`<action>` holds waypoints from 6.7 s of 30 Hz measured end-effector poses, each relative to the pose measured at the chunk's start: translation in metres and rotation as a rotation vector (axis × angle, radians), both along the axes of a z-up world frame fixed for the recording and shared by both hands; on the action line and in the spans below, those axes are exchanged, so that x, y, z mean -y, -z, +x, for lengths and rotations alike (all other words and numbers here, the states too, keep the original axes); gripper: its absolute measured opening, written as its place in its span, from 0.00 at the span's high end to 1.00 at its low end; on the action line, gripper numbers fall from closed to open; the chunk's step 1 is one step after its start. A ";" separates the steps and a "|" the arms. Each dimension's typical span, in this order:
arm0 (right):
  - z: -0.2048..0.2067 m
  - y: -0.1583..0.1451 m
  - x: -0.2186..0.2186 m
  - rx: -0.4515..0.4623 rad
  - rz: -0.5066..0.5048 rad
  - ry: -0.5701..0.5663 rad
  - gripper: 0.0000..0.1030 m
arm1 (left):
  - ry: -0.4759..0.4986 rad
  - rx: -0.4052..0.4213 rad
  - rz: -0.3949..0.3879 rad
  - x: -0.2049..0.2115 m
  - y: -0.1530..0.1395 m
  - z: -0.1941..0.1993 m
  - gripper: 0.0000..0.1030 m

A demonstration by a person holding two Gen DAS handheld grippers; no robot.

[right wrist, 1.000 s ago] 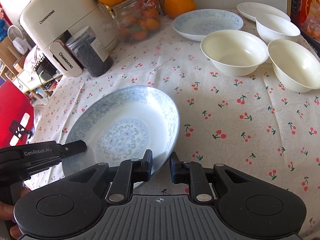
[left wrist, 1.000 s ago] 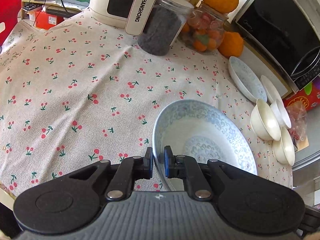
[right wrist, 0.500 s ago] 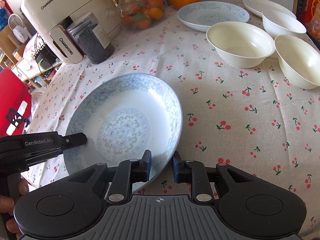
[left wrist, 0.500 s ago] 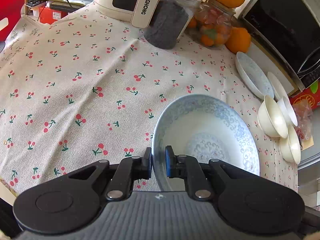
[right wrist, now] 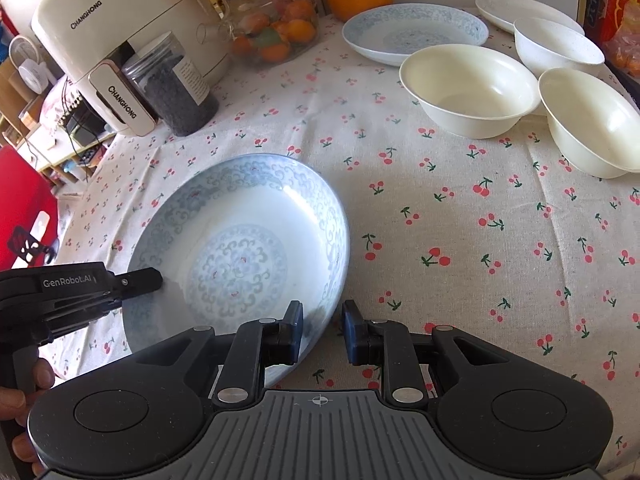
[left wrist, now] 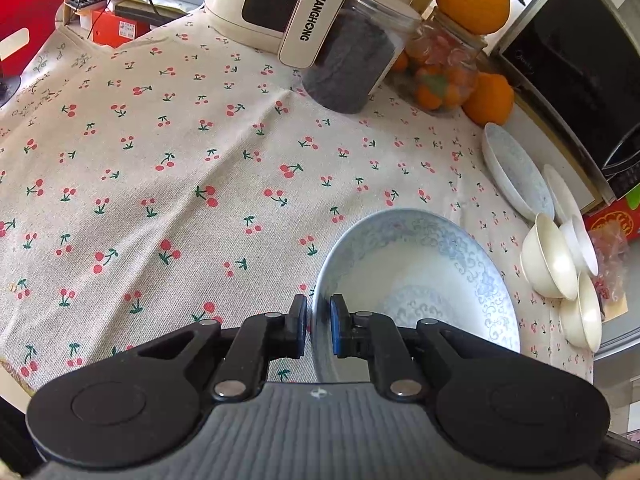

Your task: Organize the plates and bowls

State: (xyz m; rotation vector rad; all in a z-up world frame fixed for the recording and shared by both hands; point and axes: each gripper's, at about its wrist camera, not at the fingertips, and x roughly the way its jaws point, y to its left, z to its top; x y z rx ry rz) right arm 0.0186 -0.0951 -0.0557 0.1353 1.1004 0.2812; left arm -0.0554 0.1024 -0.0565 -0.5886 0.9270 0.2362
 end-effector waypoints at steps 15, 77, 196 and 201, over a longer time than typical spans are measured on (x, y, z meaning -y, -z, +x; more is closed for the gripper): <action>0.027 -0.032 0.038 0.077 0.062 0.092 0.78 | -0.032 0.070 0.139 -0.002 -0.026 0.014 0.82; 0.268 0.008 0.112 0.055 0.058 0.356 0.70 | 0.328 0.086 0.197 0.102 0.001 0.291 0.84; -0.009 -0.025 -0.011 0.181 -0.064 0.012 0.88 | 0.106 0.165 0.090 0.002 -0.028 0.011 0.91; -0.013 -0.023 -0.014 0.174 -0.081 0.001 0.88 | 0.115 0.141 0.101 0.001 -0.023 0.010 0.92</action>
